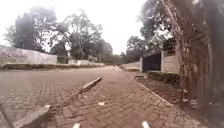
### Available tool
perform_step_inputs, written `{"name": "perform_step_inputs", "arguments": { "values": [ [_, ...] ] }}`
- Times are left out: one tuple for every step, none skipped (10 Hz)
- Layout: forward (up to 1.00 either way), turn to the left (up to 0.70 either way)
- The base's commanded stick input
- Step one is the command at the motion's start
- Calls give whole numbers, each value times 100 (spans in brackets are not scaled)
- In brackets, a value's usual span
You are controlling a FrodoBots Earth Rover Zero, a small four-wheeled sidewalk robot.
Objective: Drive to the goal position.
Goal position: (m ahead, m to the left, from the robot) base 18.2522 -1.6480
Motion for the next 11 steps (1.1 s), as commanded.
{"name": "perform_step_inputs", "arguments": {
  "values": [
    [50, 0],
    [50, 0],
    [50, 0],
    [50, 0],
    [50, 8],
    [50, 16],
    [50, 18],
    [50, 17],
    [50, 12],
    [50, 10],
    [50, 8]
  ]
}}
